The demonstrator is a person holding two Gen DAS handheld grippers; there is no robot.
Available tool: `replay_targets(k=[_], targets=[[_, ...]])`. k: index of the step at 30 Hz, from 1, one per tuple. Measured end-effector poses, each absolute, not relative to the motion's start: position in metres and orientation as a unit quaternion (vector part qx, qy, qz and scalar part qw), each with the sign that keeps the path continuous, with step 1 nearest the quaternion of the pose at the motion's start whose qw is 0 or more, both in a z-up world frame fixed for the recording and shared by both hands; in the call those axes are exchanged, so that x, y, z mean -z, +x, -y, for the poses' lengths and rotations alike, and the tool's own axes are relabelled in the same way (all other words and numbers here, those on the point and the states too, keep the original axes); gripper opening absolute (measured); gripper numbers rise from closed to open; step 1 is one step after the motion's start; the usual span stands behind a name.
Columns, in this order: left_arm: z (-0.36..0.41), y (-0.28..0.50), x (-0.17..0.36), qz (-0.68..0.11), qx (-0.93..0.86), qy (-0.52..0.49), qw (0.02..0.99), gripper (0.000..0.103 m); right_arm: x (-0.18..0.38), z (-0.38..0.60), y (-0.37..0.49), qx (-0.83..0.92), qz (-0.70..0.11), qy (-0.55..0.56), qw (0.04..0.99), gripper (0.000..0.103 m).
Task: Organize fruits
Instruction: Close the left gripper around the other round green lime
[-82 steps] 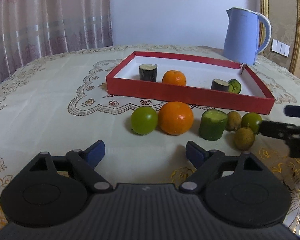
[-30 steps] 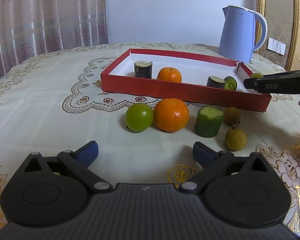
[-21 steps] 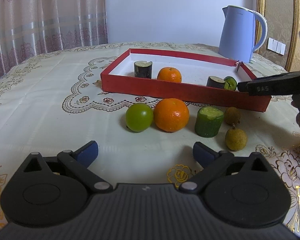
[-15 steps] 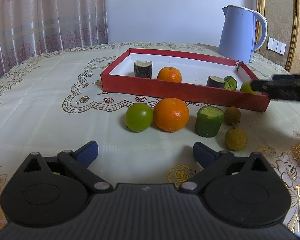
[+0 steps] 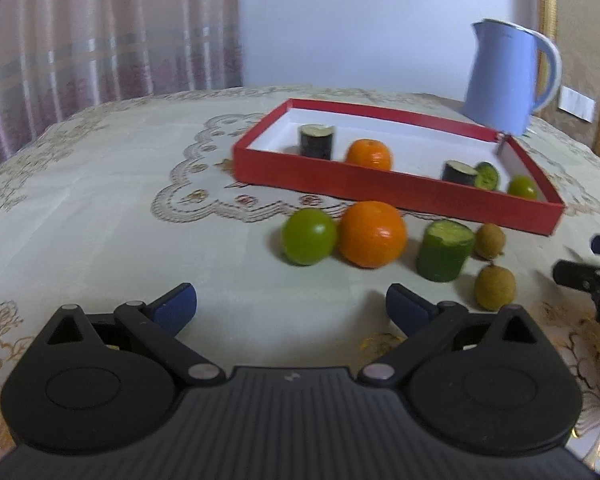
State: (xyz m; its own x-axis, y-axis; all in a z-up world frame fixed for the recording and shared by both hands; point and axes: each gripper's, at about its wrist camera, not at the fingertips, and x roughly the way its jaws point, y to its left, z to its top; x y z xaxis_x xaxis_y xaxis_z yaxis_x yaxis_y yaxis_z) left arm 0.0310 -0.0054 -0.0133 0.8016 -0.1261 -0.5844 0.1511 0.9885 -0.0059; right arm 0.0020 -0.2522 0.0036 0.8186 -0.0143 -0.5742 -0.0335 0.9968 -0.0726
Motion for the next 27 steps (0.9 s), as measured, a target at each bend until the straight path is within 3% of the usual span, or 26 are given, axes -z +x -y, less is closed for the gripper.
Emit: replay_targets(k=[15,20,27], targets=[[0.001,0.071,0.003,-0.303,0.029,0.034,0.952,0.097,0.001,0.263,0.01,0.001,-0.33,-0.01,0.944,0.093],[0.004,0.082,0.004,-0.31,0.041,0.036,0.949,0.086,0.002,0.263,0.011,0.008,-0.334,-0.011,0.942,0.098],[0.009,0.083,0.006,-0.311,0.072,0.039,0.947,0.056,0.003,0.264,0.011,0.009,-0.336,-0.01,0.942,0.099]])
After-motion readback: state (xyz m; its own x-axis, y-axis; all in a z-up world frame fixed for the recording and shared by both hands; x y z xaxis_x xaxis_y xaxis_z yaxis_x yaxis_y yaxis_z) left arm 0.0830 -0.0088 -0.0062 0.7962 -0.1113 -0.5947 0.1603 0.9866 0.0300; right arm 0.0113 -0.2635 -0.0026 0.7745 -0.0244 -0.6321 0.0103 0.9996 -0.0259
